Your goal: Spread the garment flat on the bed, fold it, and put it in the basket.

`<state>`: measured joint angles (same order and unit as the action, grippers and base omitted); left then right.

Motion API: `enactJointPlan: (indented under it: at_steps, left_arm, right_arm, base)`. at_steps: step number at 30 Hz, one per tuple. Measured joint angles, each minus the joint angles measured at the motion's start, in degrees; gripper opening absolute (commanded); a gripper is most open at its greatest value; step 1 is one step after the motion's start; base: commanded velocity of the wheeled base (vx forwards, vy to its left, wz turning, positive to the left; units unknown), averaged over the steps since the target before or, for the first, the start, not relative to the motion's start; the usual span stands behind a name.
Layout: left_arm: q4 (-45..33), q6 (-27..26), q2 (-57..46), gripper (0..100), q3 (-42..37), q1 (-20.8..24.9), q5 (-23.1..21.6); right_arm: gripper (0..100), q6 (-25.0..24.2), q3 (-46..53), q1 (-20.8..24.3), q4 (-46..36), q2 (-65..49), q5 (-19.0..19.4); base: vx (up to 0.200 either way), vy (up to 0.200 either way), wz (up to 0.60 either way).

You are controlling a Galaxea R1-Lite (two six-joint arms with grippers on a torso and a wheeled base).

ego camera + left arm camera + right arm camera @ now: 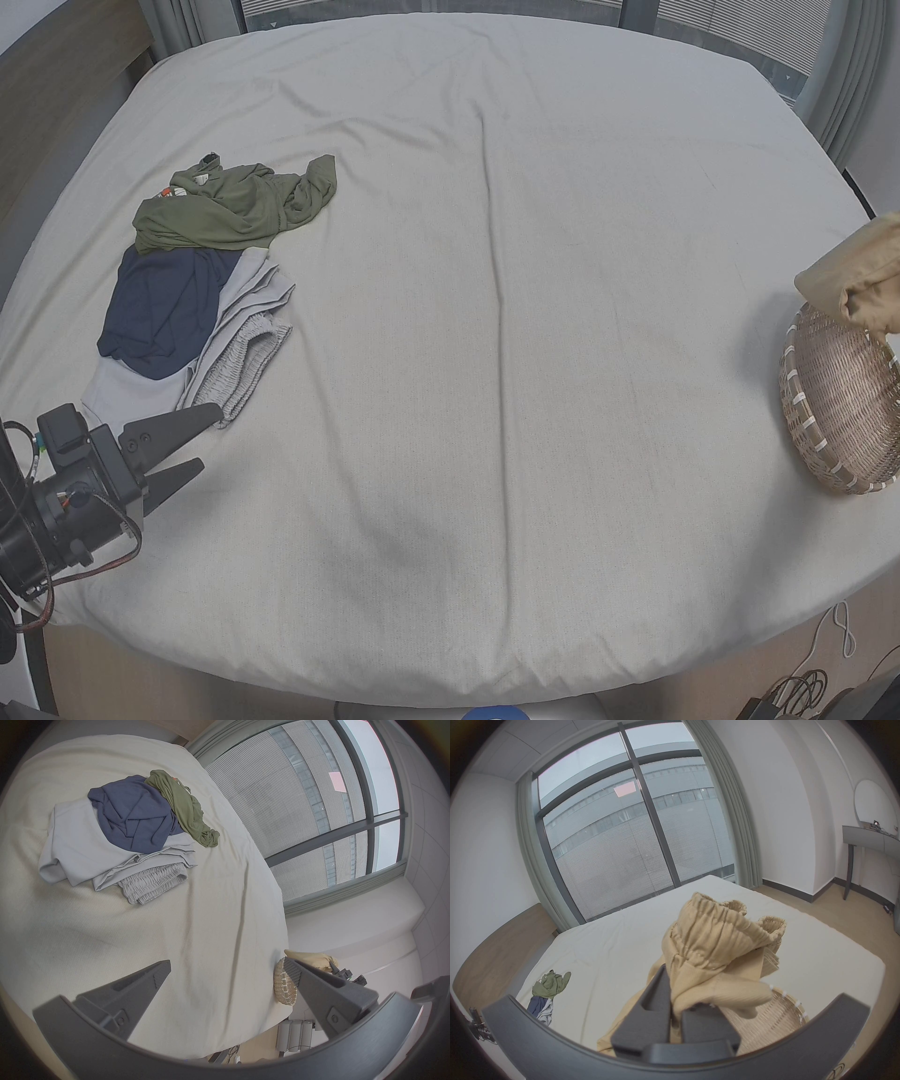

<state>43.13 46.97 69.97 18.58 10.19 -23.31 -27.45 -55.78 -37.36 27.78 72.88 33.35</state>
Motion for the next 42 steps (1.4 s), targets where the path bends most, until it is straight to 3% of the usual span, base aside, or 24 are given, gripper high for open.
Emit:
enactJointPlan:
  at_steps: [9,10,22,29,33,42]
  left_arm:
    - [0.1,0.0,0.0,100,0.1,0.0,-0.4]
    - [0.1,0.0,0.0,100,0.1,0.0,-0.4]
    - [1.4,0.1,0.0,100,-0.2,0.0,-0.6]
    - [2.2,0.5,-0.4,100,-0.4,0.1,-0.8]
    - [2.9,1.8,-1.6,100,-0.4,1.0,-1.3]
    - [3.8,5.1,-8.7,100,-1.5,6.6,-2.7]
  right_arm:
    - [0,0.1,10.9,-4.9,4.2,-0.6,3.9]
    - [100,0.1,12.0,-5.2,4.3,-1.1,4.4]
    - [100,0.0,19.4,-8.0,4.0,-10.8,6.7]
    - [100,-0.1,19.9,-7.0,2.3,-16.8,8.8]
    - [100,-1.0,20.4,-1.5,1.8,-18.2,12.0]
    - [100,-4.1,26.1,21.5,0.8,-22.3,11.9]
  base:
    - [0.0,0.0,0.0]
    - [0.0,0.0,0.0]
    - [0.0,0.0,0.0]
    - [0.0,0.0,0.0]
    - [0.0,0.0,0.0]
    - [0.0,0.0,0.0]
